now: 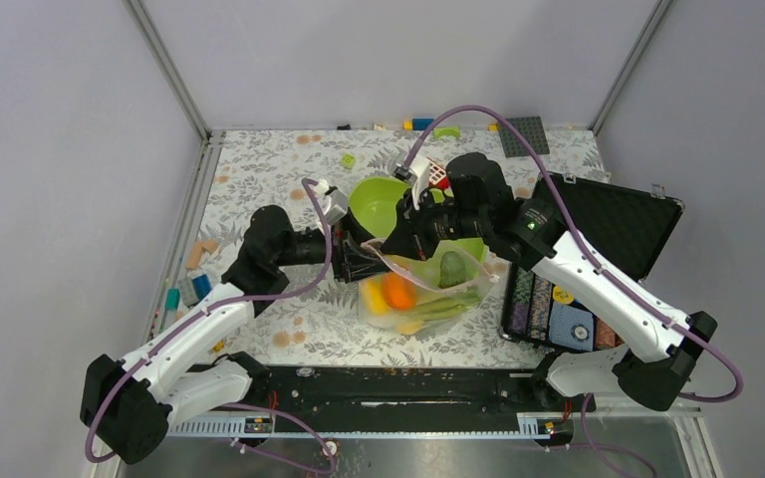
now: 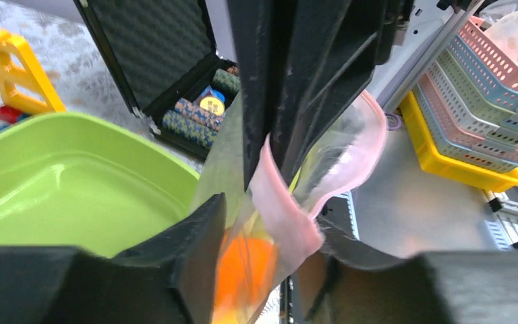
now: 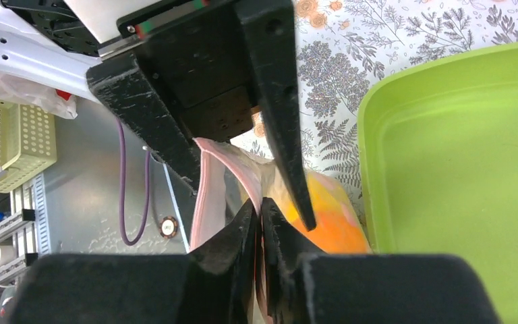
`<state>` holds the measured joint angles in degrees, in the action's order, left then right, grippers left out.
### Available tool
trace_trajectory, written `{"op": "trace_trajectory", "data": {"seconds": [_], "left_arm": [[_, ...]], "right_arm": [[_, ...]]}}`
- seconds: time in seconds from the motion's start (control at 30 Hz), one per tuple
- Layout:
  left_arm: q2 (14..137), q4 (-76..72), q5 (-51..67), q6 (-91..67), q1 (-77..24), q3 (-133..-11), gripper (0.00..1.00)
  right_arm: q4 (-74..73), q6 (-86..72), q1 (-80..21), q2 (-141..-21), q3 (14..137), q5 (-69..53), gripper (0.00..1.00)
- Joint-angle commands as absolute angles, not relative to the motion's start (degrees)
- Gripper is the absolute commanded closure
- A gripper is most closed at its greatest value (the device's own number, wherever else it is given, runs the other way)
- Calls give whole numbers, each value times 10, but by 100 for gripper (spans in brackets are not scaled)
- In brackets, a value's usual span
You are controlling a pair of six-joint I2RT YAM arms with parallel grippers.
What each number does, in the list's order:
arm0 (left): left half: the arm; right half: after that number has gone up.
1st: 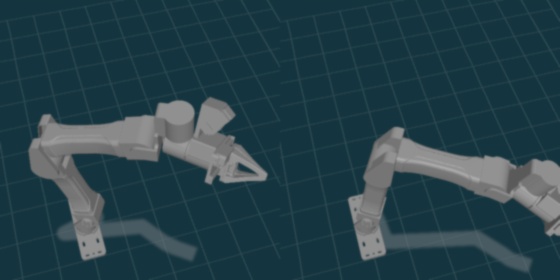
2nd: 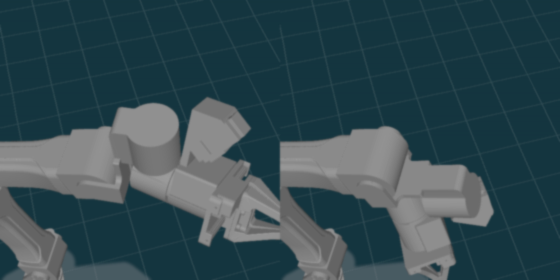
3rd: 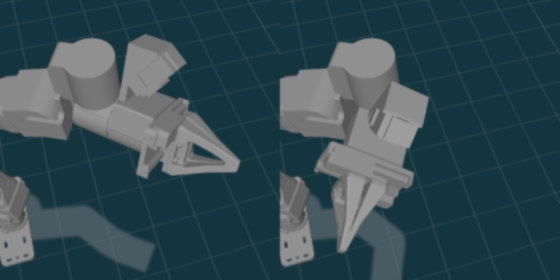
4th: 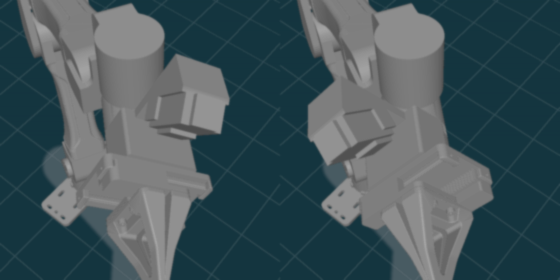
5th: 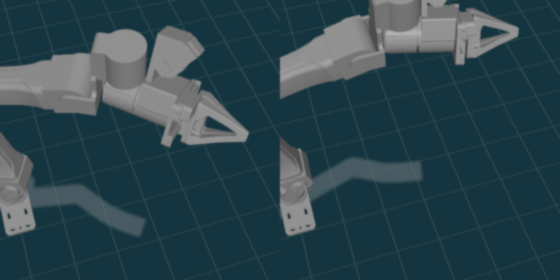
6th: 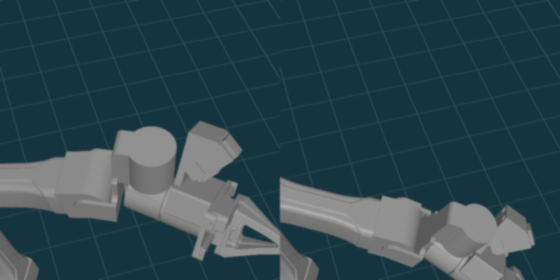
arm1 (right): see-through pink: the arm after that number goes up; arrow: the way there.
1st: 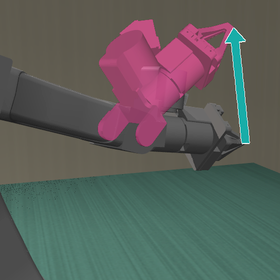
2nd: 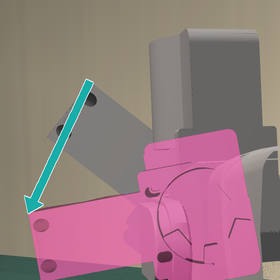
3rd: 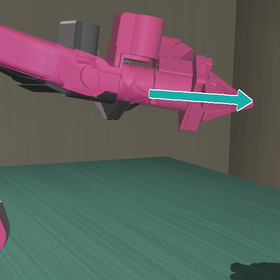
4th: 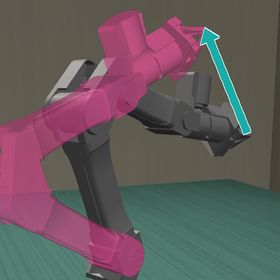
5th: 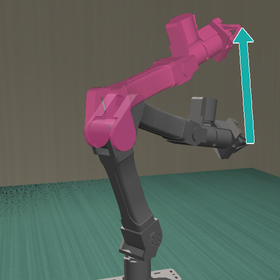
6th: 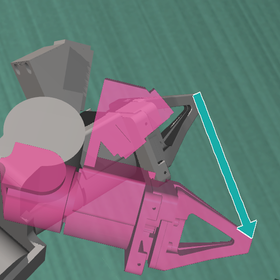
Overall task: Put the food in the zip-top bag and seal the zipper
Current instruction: Adjust the zipper food storage bag at the center of the board.
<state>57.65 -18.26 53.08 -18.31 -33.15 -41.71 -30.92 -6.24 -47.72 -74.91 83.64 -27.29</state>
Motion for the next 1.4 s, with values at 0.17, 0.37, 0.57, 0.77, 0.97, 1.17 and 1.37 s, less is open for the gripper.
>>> {"op": "trace_trajectory", "data": {"seconds": [0.17, 0.37, 0.57, 0.77, 0.97, 1.17, 1.37], "left_arm": [[561, -261, 497, -221, -334, -422, 100], [537, -258, 477, -231, -334, -401, 100], [507, -210, 445, -221, -335, -383, 100], [427, -160, 404, -219, -335, -337, 100], [350, -92, 377, -203, -335, -314, 100], [323, -54, 359, -199, -334, -308, 100], [304, -49, 406, -192, -335, -299, 100]], "right_arm": [[-286, -26, -464, -679, 833, -248, 32], [-231, -19, -459, -510, 705, -97, 0], [-204, -33, -457, -367, 584, -49, 0], [-147, -42, -454, -298, 493, -38, 3], [-88, -53, -454, -243, 409, -101, 10], [-42, -38, -454, -232, 367, -124, 11], [24, -76, -452, -254, 349, -106, 22]]}}
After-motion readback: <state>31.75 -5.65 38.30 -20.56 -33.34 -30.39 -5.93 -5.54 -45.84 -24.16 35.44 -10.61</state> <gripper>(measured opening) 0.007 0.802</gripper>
